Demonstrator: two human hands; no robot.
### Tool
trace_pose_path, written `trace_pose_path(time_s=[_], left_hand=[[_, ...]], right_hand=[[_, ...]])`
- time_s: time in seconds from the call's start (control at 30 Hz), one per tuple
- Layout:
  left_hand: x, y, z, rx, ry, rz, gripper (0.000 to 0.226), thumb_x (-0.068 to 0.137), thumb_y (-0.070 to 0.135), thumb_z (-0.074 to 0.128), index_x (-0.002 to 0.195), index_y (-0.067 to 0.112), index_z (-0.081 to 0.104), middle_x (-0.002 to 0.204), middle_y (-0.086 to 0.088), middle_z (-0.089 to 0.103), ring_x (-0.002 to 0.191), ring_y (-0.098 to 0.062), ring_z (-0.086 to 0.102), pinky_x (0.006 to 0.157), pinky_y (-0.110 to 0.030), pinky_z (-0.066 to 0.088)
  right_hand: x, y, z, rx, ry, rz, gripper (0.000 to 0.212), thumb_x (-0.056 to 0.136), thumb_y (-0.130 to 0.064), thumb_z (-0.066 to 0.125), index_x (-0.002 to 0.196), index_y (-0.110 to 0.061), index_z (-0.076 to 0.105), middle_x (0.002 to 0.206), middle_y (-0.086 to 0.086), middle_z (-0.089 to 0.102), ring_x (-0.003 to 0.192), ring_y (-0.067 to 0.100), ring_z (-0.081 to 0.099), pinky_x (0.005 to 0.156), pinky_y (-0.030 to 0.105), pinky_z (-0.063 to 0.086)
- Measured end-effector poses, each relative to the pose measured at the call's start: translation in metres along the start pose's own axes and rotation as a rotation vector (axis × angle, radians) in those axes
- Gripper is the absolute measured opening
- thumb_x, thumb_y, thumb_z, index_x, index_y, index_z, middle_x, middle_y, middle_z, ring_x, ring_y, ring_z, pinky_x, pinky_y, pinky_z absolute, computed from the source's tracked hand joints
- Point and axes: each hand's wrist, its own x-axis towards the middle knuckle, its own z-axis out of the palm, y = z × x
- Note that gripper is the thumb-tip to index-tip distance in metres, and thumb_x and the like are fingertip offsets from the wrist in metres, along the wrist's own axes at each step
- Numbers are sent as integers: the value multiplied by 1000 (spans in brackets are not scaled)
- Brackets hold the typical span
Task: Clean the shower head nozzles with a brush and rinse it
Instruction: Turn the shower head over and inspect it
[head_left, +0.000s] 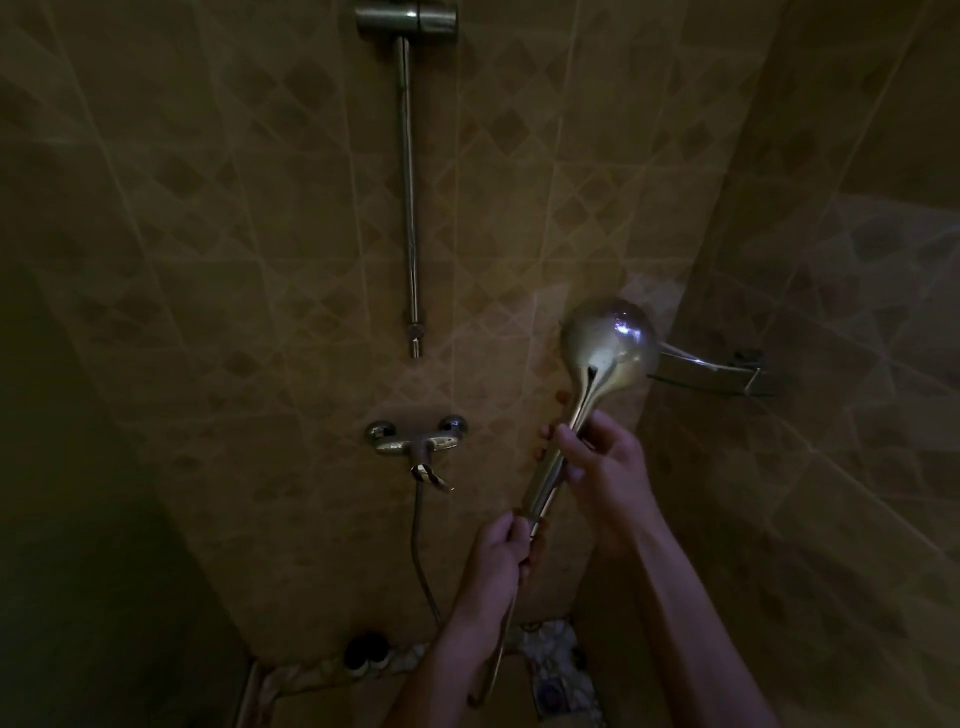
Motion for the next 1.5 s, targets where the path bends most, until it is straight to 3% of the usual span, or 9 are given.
trace_pose_path(time_s=[0.23,0.37,0.47,0.67,0.83,0.97,1.1,1.43,1.5], left_hand=[[-2,4,2,-5,-1,9,25,101,10,38,86,11,58,58,10,48,42,5,42,44,-10,29],[0,4,1,-4,-16,14,25,101,12,37,92,9,60,62,7,48,46,3,40,47,-14,28],[0,3,0,-9,-30,12,27,102,15,37,93,12,62,62,9,51,49,3,42,50,-14,30],[3,2,-1,-51,-21,13,25,101,10,39,88,11,60,65,6,49,47,3,41,47,-13,27],[7,-2,-5,-33,-5,25,26,101,11,39,87,12,62,62,8,51,48,2,41,47,-14,29],[11,-3,-8,-25,-15,34,25,101,14,39,92,8,62,62,8,49,48,2,40,46,-13,30],[14,-4,-10,-22,-30,27,26,101,17,39,89,14,63,58,13,51,46,3,39,45,-13,30],[22,-1,-11,10,-19,42,27,100,16,41,81,17,59,52,17,53,44,6,42,45,-10,31],[22,0,-9,18,-28,49,25,100,15,41,84,16,59,52,17,53,43,6,42,44,-9,31]], right_hand=[[1,-5,4,173,-69,38,27,93,3,46,112,-8,61,98,12,69,106,32,66,90,51,54],[2,-7,9,258,-81,72,31,84,-9,64,114,-7,58,95,9,66,88,20,64,79,37,54],[3,-5,9,69,-15,29,24,81,-18,69,104,-14,66,88,2,66,86,18,63,77,33,53],[5,-3,5,144,-52,18,25,89,-7,56,112,-4,64,104,14,65,105,31,66,82,37,55],[9,2,11,209,-67,27,23,96,-4,43,115,-7,57,105,16,69,103,30,67,85,45,53],[11,3,13,289,-88,20,22,86,-13,63,108,-10,61,106,17,68,98,27,65,85,42,51],[14,7,12,108,-47,-19,17,83,-19,71,97,-12,66,96,7,65,96,25,64,83,39,54],[17,-3,16,153,-67,15,30,96,0,38,120,1,56,108,15,67,108,31,64,88,43,53],[18,-4,17,207,-90,21,24,91,-3,47,113,-3,57,105,14,66,105,29,63,88,43,49]])
